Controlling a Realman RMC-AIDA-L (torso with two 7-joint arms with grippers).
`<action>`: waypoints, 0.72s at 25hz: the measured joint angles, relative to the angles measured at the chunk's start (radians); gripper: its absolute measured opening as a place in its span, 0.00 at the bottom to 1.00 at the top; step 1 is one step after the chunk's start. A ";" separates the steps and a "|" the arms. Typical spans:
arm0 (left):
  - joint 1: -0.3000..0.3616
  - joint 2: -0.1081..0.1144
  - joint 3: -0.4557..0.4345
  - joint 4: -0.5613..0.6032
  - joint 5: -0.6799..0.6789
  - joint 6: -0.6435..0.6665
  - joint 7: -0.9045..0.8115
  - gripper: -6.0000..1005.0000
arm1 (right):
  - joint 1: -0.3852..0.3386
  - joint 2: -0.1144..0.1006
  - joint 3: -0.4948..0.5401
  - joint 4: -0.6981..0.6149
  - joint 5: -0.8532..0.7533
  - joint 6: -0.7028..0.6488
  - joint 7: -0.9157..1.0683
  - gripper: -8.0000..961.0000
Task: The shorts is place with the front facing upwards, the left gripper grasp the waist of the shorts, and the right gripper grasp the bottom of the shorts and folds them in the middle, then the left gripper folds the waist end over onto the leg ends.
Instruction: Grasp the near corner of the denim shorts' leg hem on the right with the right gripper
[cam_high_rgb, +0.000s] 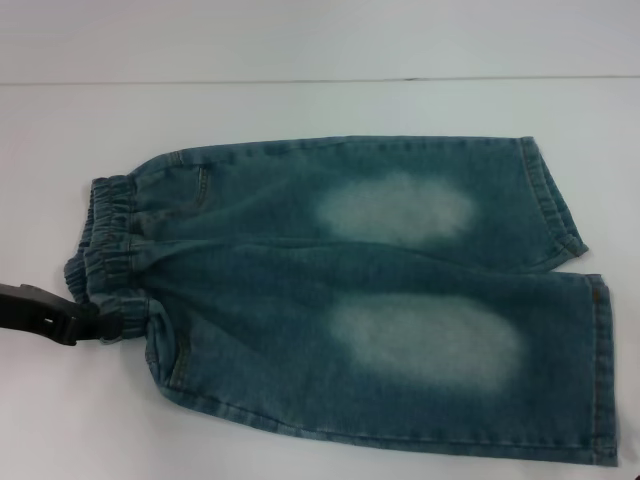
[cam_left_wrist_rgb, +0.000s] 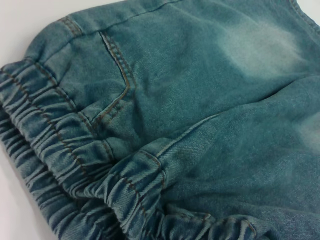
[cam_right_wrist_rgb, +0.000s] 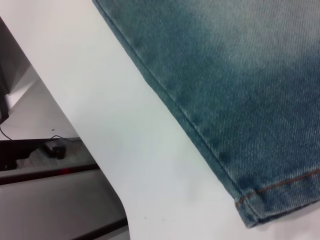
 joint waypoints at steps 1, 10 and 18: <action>0.000 0.000 0.000 0.000 0.000 0.000 0.000 0.07 | 0.000 0.001 0.000 0.000 0.000 0.002 0.000 0.83; 0.001 -0.001 -0.001 0.000 0.001 0.000 -0.002 0.07 | 0.005 0.015 -0.006 0.000 -0.001 0.019 -0.001 0.83; 0.002 -0.002 -0.001 0.000 0.001 -0.002 -0.002 0.07 | 0.011 0.022 -0.008 0.013 -0.001 0.045 -0.001 0.83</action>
